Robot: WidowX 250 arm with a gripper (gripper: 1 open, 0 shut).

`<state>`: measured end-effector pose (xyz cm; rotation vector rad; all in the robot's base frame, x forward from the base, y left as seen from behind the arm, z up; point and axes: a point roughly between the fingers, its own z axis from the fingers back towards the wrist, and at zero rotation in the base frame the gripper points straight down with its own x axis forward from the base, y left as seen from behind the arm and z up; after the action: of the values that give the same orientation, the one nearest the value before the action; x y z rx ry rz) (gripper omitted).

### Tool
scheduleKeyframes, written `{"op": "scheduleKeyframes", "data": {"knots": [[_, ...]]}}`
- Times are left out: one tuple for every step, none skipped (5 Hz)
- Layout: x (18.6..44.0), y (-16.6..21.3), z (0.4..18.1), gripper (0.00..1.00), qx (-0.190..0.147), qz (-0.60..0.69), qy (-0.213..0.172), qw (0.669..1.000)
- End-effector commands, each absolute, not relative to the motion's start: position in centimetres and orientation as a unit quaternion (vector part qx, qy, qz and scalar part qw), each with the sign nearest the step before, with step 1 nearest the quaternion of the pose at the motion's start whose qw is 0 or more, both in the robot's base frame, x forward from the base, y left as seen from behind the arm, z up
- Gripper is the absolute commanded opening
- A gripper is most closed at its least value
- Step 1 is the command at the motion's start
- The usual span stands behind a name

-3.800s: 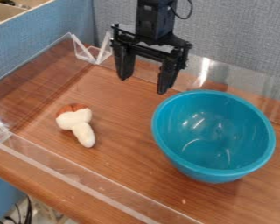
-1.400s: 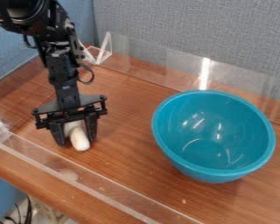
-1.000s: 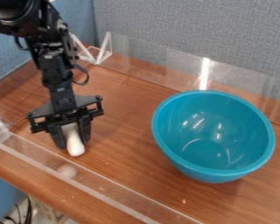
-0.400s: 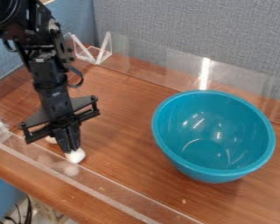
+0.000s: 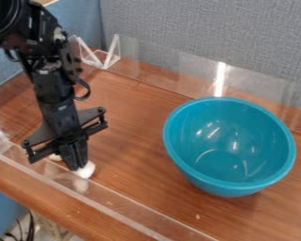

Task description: Put the mushroom in the blue bowl

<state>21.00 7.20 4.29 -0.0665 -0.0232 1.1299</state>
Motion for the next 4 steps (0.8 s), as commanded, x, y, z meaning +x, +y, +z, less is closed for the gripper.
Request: {"op": "scheduleKeyframes", "data": {"knots": [[21.4, 8.0, 6.0, 0.0, -0.036, 0.534, -0.036, 0.844], [21.3, 7.2, 7.3, 0.0, -0.037, 0.532, -0.044, 0.845], [21.5, 5.8, 9.2, 0.0, -0.04, 0.513, -0.051, 0.856], [21.5, 2.8, 12.9, 0.0, -0.051, 0.469, -0.067, 0.879]]}}
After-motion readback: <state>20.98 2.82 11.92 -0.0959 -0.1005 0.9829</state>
